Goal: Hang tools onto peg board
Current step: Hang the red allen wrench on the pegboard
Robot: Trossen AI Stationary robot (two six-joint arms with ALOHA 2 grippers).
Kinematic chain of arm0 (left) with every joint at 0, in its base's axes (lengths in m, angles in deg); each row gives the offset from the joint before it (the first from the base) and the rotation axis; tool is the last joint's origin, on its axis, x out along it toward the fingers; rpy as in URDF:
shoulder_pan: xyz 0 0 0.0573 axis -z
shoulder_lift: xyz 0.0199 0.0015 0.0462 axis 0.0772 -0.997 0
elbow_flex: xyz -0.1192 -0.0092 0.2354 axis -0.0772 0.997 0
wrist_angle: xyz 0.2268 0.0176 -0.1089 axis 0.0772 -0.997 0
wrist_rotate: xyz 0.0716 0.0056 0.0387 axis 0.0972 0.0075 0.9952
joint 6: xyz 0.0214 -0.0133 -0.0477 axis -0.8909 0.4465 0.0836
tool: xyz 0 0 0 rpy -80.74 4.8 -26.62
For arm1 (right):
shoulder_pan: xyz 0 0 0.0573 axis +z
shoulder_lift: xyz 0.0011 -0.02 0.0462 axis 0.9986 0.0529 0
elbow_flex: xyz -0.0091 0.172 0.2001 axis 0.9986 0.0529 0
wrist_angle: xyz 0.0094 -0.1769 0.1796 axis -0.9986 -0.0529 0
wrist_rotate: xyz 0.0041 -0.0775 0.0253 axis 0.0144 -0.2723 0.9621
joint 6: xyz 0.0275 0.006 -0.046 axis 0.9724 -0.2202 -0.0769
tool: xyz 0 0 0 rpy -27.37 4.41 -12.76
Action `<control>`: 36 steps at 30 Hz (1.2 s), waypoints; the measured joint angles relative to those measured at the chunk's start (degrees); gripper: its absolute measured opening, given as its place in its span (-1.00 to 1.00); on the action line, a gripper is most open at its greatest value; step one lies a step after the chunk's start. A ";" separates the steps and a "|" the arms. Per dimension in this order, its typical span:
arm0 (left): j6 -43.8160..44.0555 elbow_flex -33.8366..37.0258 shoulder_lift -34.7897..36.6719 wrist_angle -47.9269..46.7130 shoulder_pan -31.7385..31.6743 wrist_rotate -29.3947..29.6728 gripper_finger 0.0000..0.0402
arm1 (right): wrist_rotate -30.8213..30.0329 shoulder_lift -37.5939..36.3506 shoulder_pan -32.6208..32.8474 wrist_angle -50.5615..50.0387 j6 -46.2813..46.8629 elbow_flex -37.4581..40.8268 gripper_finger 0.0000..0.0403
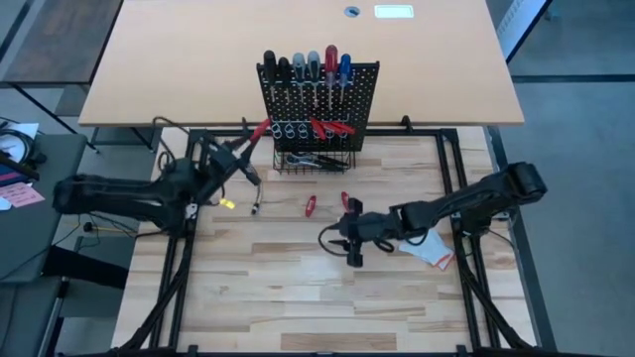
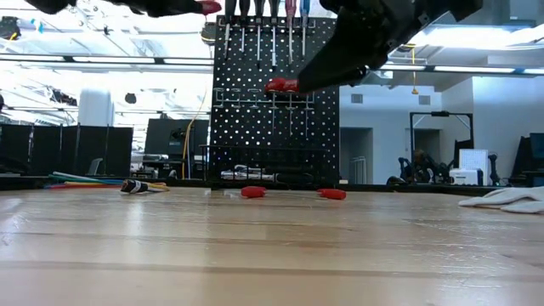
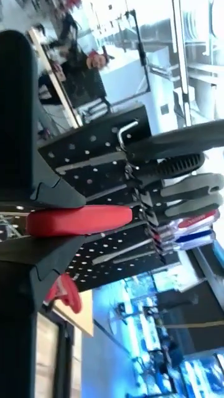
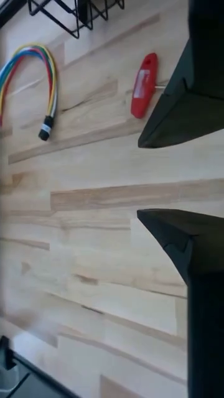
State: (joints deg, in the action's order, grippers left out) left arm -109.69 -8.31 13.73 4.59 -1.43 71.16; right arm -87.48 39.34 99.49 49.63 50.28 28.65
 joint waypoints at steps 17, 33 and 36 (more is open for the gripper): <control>10.04 0.02 -9.24 -1.64 -14.45 -9.75 -0.81 | -0.42 0.59 0.10 0.87 -0.21 0.00 -0.18; 15.96 0.02 -1.52 -3.24 -14.34 -14.77 -0.81 | -0.42 0.59 0.10 0.83 -0.17 0.00 -0.18; 17.45 0.02 -1.99 -5.90 -14.64 -16.11 -0.81 | -0.42 0.59 0.10 0.91 -0.17 0.00 -0.18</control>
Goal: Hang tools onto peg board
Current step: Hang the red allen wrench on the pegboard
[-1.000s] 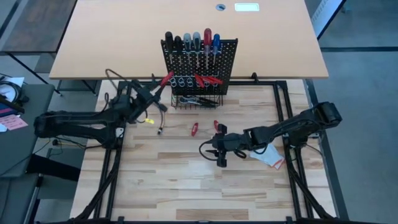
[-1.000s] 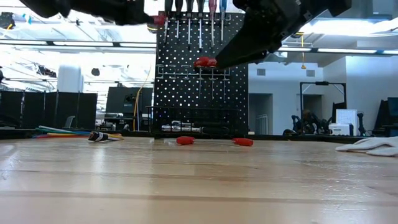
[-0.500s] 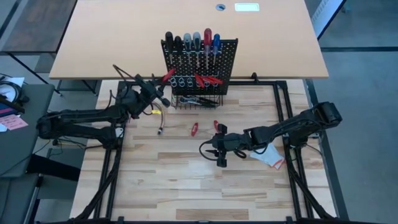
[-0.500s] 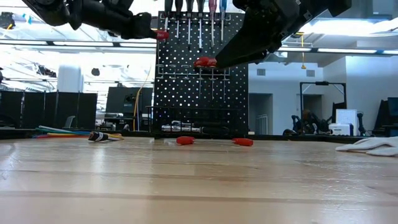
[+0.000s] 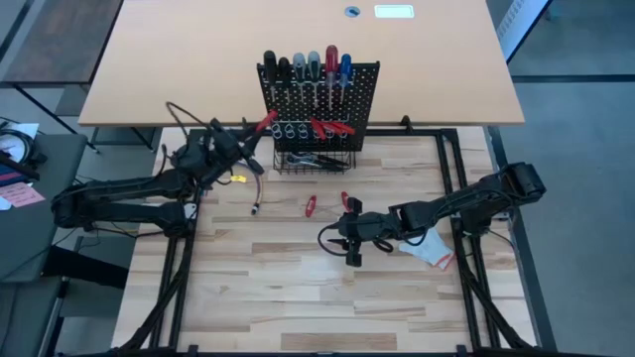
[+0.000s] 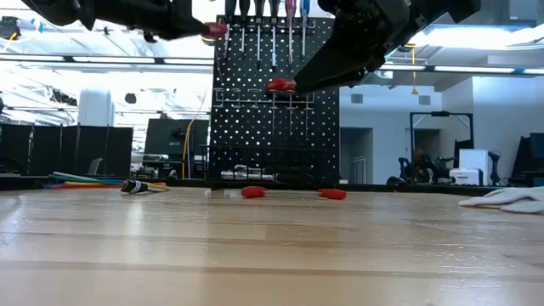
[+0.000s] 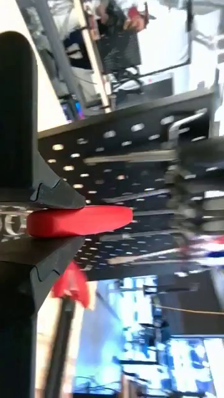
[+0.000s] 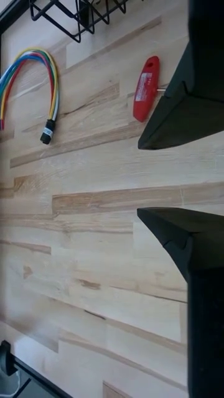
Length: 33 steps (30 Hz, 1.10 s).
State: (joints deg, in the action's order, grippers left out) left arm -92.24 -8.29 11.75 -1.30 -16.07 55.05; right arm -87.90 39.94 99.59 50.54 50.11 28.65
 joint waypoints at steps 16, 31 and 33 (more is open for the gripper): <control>1.74 0.00 -4.88 -2.72 -3.21 0.32 -0.81 | 0.02 0.00 0.00 0.39 0.00 0.00 -0.18; 4.13 0.00 -9.25 -4.71 -6.62 -0.39 -0.35 | 0.02 0.00 0.05 0.38 0.04 0.00 -0.18; 4.13 0.00 -8.26 -5.70 -6.54 -0.40 -0.15 | 0.02 0.00 0.04 0.36 0.05 0.00 -0.18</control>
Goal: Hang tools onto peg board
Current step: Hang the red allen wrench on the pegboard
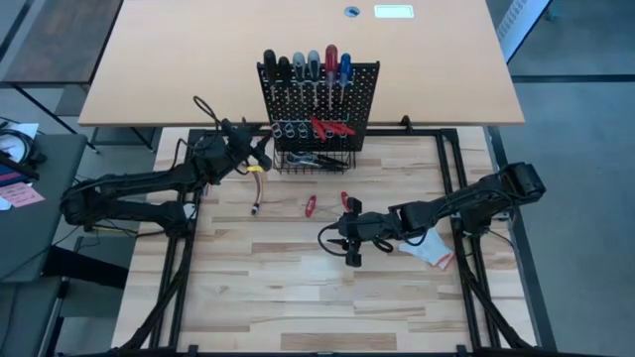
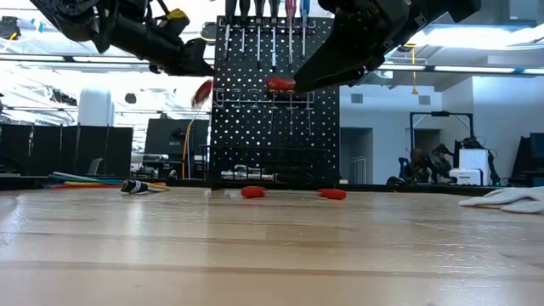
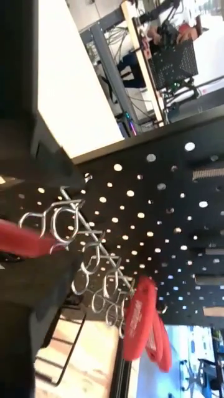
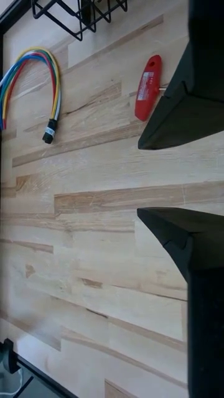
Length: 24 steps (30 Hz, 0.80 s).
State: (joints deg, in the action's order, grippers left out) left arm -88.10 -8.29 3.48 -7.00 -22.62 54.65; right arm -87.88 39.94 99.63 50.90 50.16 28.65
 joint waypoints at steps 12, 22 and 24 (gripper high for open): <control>-0.63 -0.04 14.65 -17.84 4.29 -0.28 0.16 | 0.02 2.56 0.09 -0.32 0.11 -0.02 -0.18; -4.04 2.01 15.37 -33.66 4.84 1.81 0.04 | 0.11 5.49 -1.27 0.60 0.08 -0.07 -0.18; -6.30 3.56 13.19 -29.03 3.72 1.83 0.02 | 0.17 5.34 -1.47 1.49 0.06 -0.07 -0.18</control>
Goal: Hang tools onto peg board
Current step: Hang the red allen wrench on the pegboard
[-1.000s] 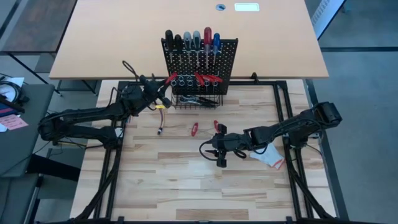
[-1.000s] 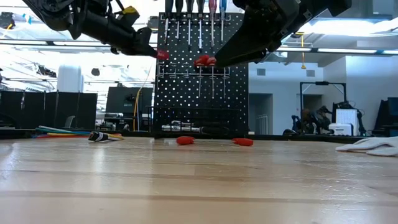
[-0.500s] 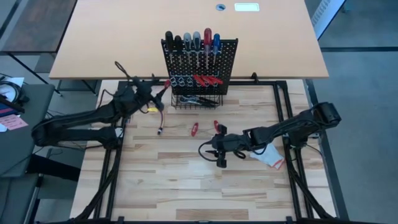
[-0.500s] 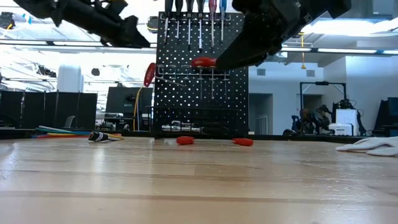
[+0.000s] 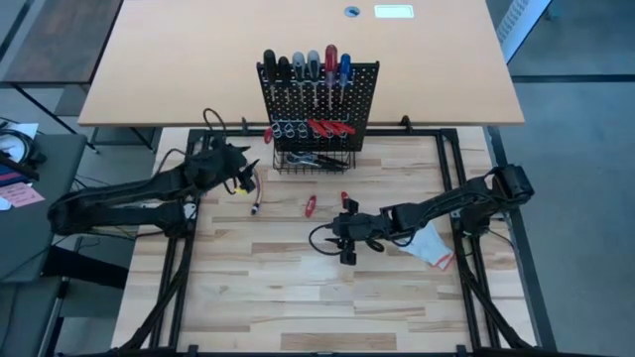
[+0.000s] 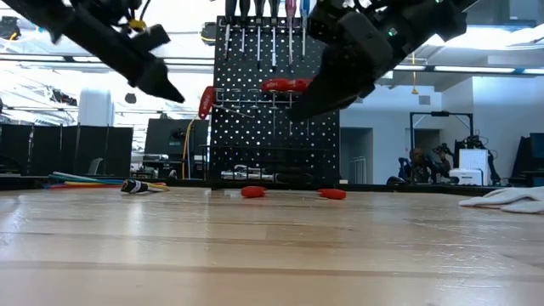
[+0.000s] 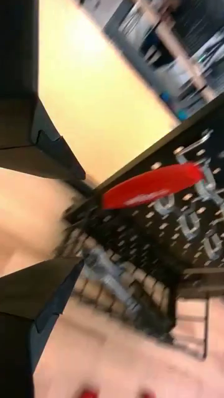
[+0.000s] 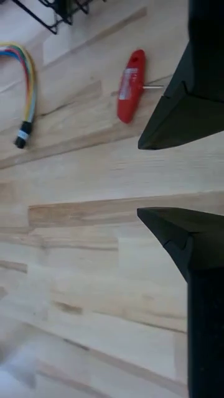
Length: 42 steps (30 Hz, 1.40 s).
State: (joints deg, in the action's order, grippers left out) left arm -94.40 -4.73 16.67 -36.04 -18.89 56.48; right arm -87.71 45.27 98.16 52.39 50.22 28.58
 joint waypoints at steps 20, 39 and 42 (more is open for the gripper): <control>-5.13 0.11 -21.86 27.37 -8.53 -10.24 -0.17 | 0.70 -0.07 0.40 -0.27 -0.57 -0.02 -0.18; -5.26 0.11 -7.37 17.75 -8.10 -10.21 -0.80 | 0.67 -0.09 0.40 -1.55 -0.08 -0.02 -0.18; -5.51 0.11 -6.73 16.92 -8.10 -9.84 -0.78 | 0.66 -0.09 0.40 -1.54 0.05 -0.02 -0.18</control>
State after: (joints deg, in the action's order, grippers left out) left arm -99.90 -4.62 9.94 -19.12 -26.99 46.64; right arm -87.05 45.18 98.56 50.85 50.27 28.56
